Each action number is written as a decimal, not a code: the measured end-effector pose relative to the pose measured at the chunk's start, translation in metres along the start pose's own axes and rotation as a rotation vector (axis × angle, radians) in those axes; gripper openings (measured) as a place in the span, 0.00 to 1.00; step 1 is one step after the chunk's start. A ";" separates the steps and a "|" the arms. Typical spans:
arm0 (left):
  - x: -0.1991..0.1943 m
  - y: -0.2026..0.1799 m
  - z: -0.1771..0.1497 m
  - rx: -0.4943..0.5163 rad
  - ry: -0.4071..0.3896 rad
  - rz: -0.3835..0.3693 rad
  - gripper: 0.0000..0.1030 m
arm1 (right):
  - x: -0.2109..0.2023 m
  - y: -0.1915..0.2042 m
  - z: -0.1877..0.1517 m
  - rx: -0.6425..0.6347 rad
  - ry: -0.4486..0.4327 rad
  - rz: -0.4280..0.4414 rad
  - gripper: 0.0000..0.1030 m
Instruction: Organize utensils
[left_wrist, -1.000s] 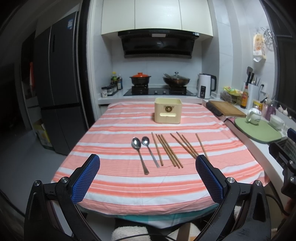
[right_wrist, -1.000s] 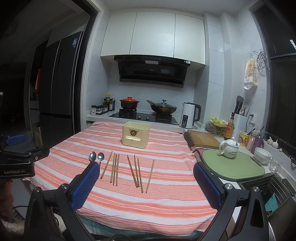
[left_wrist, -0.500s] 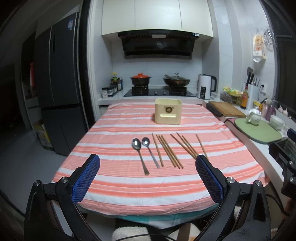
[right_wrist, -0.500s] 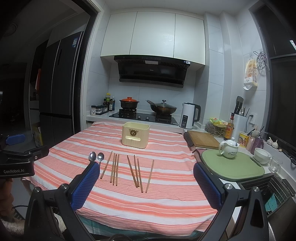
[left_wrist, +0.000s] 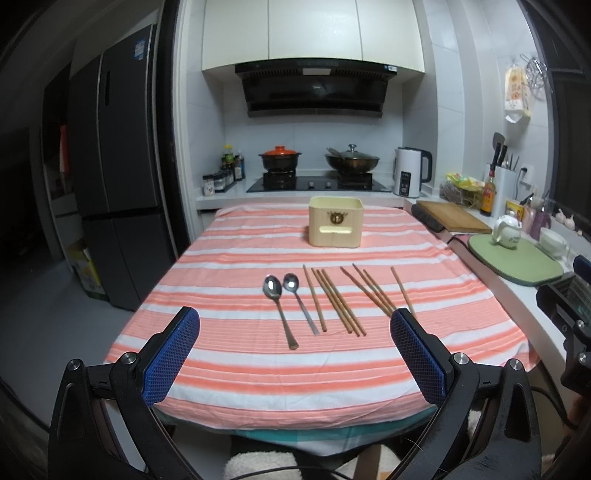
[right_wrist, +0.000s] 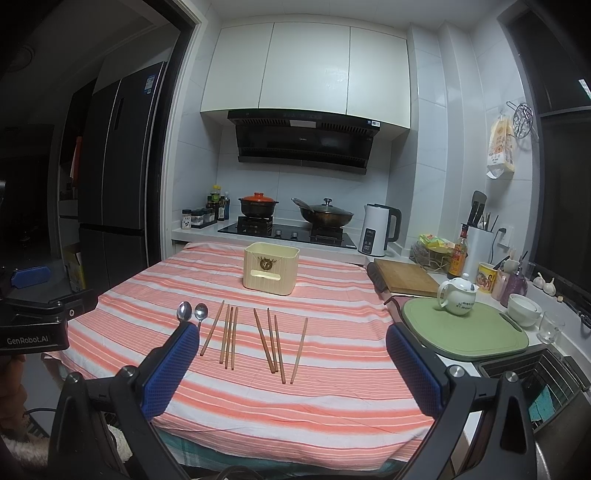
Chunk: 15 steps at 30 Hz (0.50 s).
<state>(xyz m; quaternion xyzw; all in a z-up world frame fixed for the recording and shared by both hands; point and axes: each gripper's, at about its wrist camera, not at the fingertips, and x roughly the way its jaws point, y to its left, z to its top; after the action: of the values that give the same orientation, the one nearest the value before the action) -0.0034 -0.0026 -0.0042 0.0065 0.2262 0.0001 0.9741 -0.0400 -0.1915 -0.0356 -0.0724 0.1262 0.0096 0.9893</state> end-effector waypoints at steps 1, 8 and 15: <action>0.000 0.000 0.000 0.000 0.001 0.000 1.00 | 0.000 0.000 0.000 0.000 0.000 -0.001 1.00; 0.000 0.000 0.001 0.000 0.001 0.000 1.00 | 0.000 0.000 0.000 0.000 0.000 0.000 1.00; 0.001 0.002 0.002 0.000 0.004 -0.001 1.00 | 0.002 0.000 -0.002 -0.002 0.005 0.002 1.00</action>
<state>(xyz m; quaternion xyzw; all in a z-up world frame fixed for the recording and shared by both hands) -0.0015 -0.0005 -0.0032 0.0066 0.2281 -0.0002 0.9736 -0.0388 -0.1916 -0.0377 -0.0733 0.1288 0.0106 0.9889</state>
